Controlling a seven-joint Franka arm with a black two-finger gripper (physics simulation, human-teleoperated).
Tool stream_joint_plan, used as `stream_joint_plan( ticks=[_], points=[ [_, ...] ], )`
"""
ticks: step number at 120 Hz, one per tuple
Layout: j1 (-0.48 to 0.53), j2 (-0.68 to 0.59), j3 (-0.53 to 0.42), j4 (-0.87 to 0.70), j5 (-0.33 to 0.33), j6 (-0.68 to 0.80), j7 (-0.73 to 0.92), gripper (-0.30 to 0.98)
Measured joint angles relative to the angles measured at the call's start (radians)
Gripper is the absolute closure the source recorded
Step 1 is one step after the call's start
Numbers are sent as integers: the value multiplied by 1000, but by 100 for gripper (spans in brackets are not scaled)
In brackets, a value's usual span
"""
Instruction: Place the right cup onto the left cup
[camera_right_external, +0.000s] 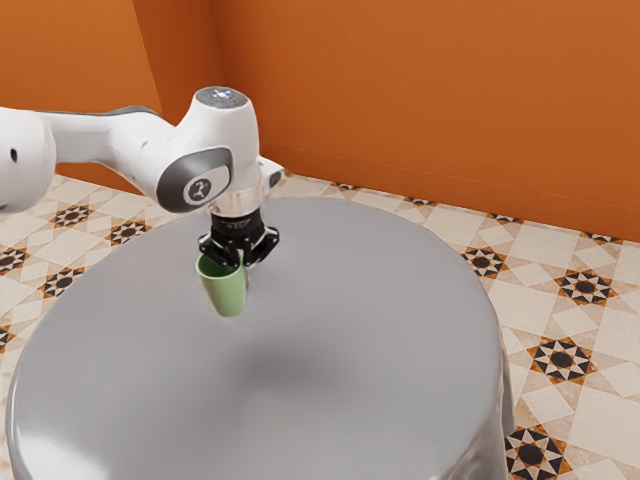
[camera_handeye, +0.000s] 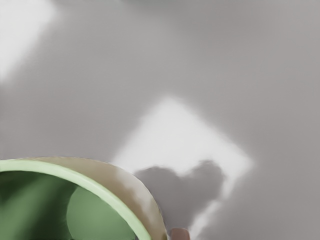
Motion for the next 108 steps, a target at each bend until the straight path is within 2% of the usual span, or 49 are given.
stream_joint_plan(
  ticks=[37, 74, 108],
  points=[
    [-6, 69, 37, 174, 29, -68, 102, 78],
    [-2, 114, 95, 255, 43, -102, 204, 78],
    [-2, 228, 114, 401, 44, -113, 299, 78]
  ],
)
